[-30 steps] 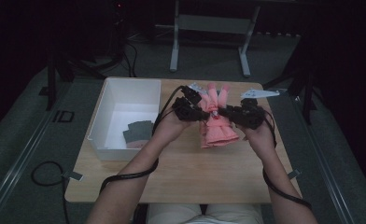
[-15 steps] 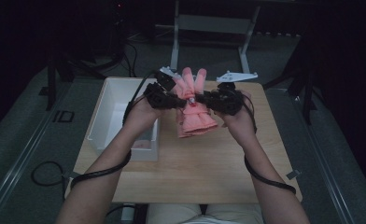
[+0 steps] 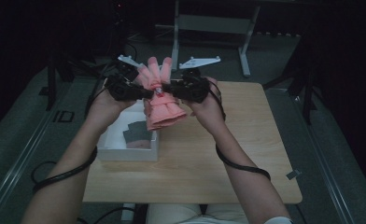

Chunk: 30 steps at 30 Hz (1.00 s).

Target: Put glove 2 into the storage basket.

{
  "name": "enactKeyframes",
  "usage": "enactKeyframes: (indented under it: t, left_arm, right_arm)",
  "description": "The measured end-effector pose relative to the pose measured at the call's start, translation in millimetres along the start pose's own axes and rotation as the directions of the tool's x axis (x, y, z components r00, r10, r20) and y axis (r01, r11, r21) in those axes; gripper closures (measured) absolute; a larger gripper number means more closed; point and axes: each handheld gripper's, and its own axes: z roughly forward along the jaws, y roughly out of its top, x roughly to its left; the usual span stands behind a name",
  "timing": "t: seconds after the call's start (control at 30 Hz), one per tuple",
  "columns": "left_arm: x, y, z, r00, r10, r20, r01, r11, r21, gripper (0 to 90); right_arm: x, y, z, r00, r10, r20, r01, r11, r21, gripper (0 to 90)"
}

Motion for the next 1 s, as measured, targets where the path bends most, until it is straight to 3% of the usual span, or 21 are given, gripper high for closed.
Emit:
enactKeyframes:
  t: [0.17,0.3,0.47,0.6,0.73,0.8,0.9,1.0]
  left_arm:
    - [22.7,-18.7,-18.0,0.999,-0.03,-0.033,0.03,0.9995,0.008,79.1]
    - [46.2,-40.2,-19.0,0.9973,-0.065,-0.035,0.065,0.9978,0.015,79.1]
    - [71.1,-68.0,-2.3,0.9936,-0.111,-0.016,0.112,0.9933,0.029,79.0]
    - [86.5,-88.6,20.9,0.9898,-0.142,0.013,0.141,0.9885,0.055,79.1]
    - [96.7,-104.5,41.6,0.9829,-0.182,0.029,0.178,0.9799,0.089,79.1]
    - [98.7,-108.7,47.0,0.9816,-0.189,0.03,0.184,0.9769,0.108,79.0]
    - [102.0,-117.3,57.3,0.979,-0.203,0.023,0.197,0.9705,0.139,79.0]
    - [100.6,-119.3,62.0,0.9814,-0.191,-0.02,0.192,0.9657,0.175,79.0]
  right_arm:
    - [17.7,11.6,26.7,0.9994,-0.018,-0.031,0.019,0.9997,0.013,75.6]
    - [28.3,14.7,54.7,0.9986,-0.018,-0.049,0.02,0.9991,0.037,75.6]
    - [36.7,6.7,96.1,0.9987,-0.029,-0.043,0.034,0.9933,0.11,75.6]
    - [39.7,-7.7,121.1,0.9995,-0.032,-0.007,0.032,0.9835,0.178,75.6]
    - [33.9,-24.7,142.6,1.0,-0.003,-0.008,0.004,0.9728,0.231,75.7]
    - [32.6,-28.7,147.3,1.0,0.005,-0.009,-0.003,0.9699,0.244,75.6]
    - [32.3,-39.5,161.7,0.9999,0.011,-0.003,-0.01,0.9568,0.291,75.6]
    - [33.5,-46.6,171.3,0.9999,0.017,-0.001,-0.016,0.948,0.318,75.6]
